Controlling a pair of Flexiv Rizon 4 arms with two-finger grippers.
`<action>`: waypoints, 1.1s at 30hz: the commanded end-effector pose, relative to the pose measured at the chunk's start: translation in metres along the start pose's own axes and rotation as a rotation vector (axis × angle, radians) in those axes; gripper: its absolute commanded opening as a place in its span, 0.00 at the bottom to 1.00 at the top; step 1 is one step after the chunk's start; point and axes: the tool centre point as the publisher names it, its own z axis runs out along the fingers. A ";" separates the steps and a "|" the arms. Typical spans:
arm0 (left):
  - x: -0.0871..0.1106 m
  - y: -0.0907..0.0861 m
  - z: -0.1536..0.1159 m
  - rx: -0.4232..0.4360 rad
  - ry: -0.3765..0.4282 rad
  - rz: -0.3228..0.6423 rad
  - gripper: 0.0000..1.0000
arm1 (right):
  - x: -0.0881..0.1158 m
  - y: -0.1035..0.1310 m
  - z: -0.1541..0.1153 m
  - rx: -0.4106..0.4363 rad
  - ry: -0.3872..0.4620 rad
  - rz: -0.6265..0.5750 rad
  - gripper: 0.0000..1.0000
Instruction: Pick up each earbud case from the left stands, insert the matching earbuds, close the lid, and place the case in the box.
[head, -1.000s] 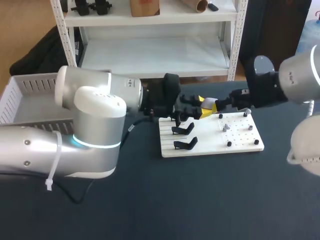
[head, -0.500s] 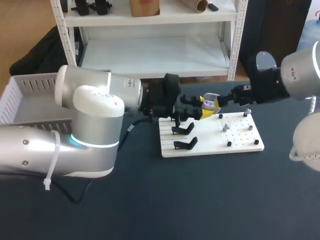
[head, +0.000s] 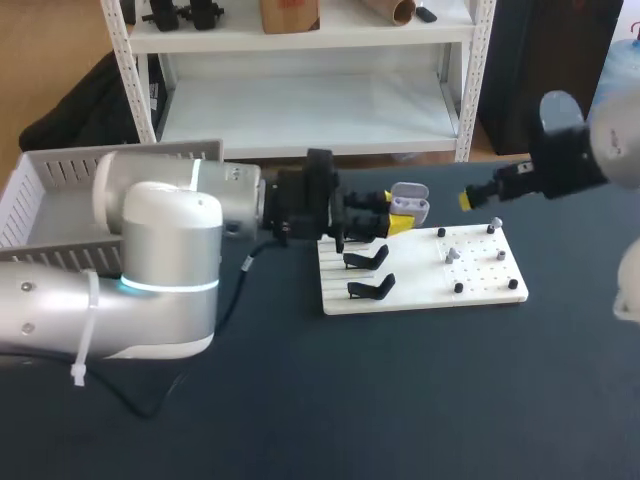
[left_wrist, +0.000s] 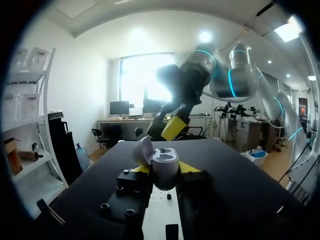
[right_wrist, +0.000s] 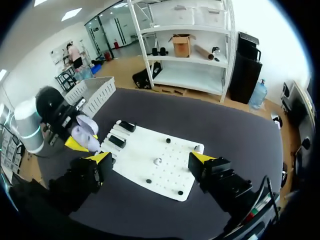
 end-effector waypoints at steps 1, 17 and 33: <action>-0.004 -0.005 -0.014 0.001 -0.039 0.031 0.00 | 0.004 -0.010 -0.017 0.190 0.029 -0.044 1.00; -0.011 0.010 -0.037 -0.004 -0.085 0.066 0.00 | 0.017 -0.065 0.013 0.402 0.237 -0.198 1.00; -0.001 0.033 -0.053 -0.049 -0.056 0.019 0.00 | 0.018 -0.086 0.023 0.453 0.256 -0.237 1.00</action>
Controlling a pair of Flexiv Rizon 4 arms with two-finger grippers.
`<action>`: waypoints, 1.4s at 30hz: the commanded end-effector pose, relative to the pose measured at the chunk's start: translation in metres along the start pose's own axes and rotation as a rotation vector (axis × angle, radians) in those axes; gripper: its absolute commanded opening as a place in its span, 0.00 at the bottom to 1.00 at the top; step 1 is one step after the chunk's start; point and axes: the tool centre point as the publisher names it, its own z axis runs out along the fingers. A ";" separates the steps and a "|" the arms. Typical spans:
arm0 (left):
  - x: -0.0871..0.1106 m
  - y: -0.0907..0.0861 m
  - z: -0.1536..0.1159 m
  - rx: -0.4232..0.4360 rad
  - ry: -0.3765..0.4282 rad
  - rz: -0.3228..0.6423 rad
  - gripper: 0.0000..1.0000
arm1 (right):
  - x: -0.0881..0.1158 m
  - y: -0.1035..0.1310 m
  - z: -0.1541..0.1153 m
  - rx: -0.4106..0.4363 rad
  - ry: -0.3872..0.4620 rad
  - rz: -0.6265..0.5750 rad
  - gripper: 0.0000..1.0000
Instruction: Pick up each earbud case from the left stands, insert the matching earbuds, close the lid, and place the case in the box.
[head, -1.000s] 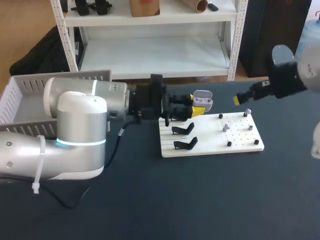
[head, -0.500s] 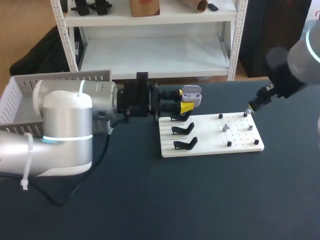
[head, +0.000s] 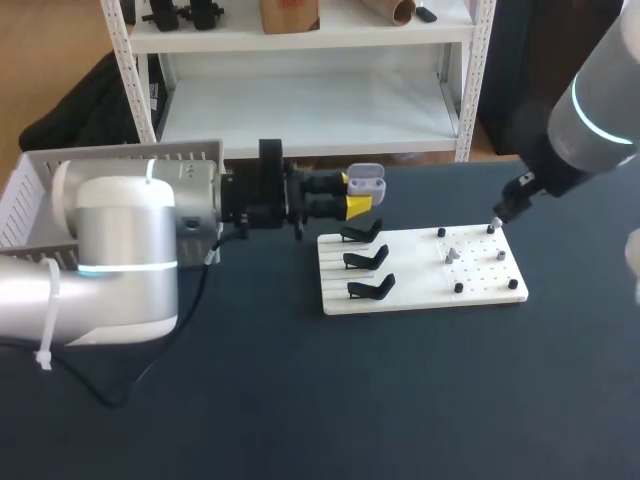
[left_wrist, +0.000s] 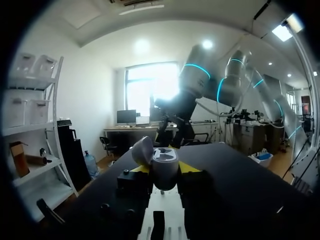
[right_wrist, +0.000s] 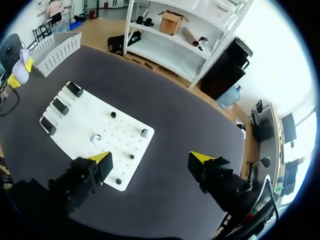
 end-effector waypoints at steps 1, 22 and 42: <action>0.000 0.001 -0.003 -0.002 0.031 -0.009 0.00 | 0.000 0.003 0.001 0.105 0.001 -0.001 1.00; 0.000 0.001 -0.003 -0.002 0.031 -0.009 0.00 | 0.005 0.020 0.020 -0.003 0.113 -0.043 1.00; 0.000 0.001 -0.003 -0.002 0.031 -0.009 0.00 | -0.003 0.027 0.044 -0.110 0.261 -0.040 1.00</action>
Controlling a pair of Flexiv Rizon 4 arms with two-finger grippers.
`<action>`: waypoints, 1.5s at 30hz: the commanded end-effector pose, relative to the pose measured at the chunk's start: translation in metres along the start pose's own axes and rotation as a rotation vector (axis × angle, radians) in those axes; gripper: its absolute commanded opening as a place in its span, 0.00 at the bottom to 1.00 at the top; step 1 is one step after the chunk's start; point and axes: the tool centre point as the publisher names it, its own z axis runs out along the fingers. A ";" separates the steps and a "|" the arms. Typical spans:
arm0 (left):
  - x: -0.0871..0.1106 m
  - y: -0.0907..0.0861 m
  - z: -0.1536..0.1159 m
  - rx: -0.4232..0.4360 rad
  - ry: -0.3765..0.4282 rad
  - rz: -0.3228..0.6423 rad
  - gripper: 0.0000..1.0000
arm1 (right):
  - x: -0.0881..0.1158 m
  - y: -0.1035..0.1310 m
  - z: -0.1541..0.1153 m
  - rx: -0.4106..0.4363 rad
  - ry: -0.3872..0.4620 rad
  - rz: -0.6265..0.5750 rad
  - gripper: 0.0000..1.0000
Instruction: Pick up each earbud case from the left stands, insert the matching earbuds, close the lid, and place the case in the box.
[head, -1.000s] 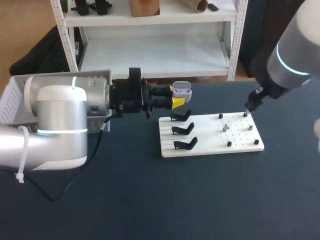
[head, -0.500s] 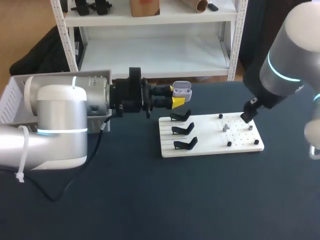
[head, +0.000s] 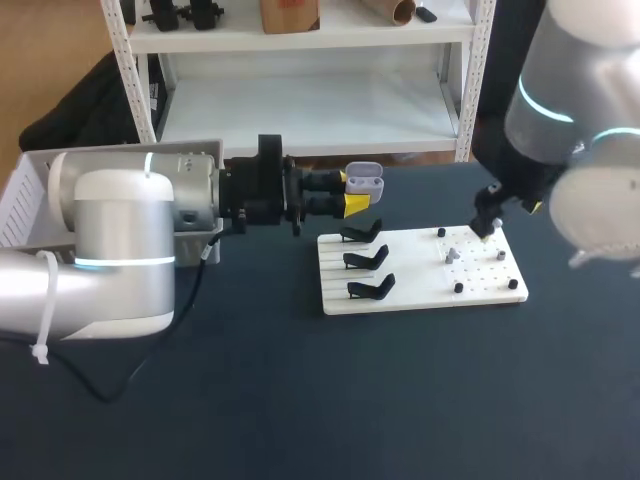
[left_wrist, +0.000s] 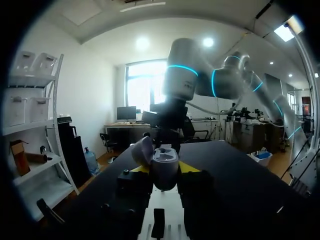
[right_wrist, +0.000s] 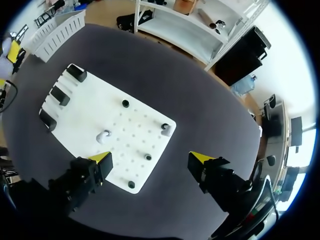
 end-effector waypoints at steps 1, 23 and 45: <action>0.000 0.000 0.000 -0.002 -0.002 0.001 0.00 | -0.007 -0.003 0.008 -0.005 0.051 -0.004 1.00; 0.000 0.000 0.000 -0.002 -0.002 0.001 0.00 | -0.008 -0.019 0.041 0.072 0.018 0.025 0.58; 0.000 0.000 0.000 -0.002 -0.002 0.001 0.00 | -0.020 -0.027 0.058 0.078 0.033 0.014 0.42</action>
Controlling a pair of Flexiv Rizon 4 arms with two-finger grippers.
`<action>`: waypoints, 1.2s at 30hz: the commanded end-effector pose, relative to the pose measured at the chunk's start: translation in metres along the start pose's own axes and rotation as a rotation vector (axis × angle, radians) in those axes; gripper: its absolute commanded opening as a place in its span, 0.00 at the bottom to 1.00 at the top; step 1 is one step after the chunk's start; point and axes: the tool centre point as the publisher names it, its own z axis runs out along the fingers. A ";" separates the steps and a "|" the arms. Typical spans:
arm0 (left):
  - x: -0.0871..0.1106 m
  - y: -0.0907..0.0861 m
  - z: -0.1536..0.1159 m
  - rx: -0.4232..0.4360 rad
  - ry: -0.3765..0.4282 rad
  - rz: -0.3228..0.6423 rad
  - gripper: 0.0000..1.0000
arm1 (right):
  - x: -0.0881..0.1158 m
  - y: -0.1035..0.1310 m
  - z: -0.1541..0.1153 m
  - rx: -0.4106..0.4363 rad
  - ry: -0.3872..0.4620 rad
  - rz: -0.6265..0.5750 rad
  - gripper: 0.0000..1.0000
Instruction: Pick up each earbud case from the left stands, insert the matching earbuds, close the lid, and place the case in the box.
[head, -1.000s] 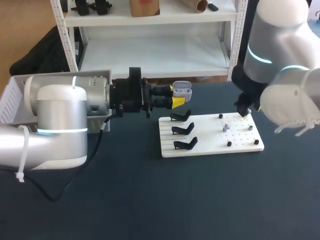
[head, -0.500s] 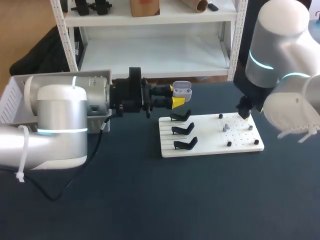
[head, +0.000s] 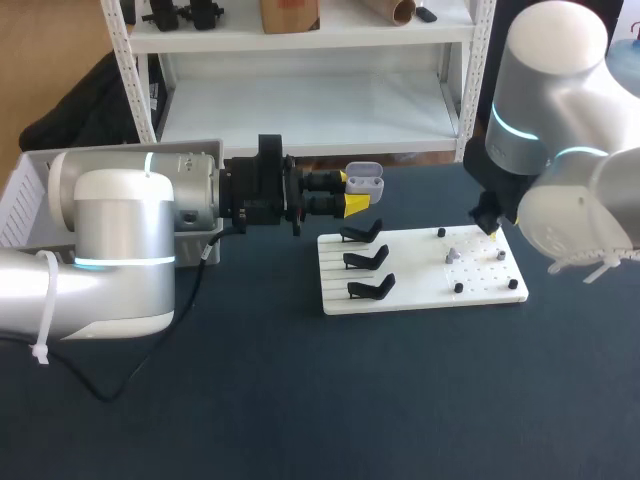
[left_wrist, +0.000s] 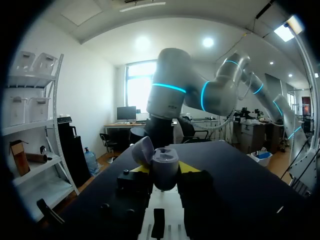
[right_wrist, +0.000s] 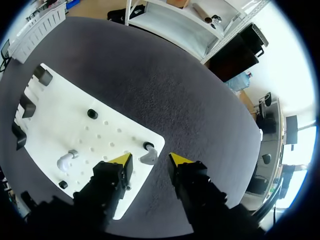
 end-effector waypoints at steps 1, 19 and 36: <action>0.000 0.000 0.000 -0.002 -0.002 0.001 0.00 | -0.003 -0.001 0.003 0.000 0.005 0.002 0.40; 0.000 0.000 0.000 -0.002 -0.002 0.001 0.00 | -0.001 -0.005 -0.002 0.021 0.016 0.028 0.00; 0.000 0.000 0.000 -0.002 -0.002 0.001 0.00 | 0.021 0.012 -0.120 0.102 -0.028 0.102 0.00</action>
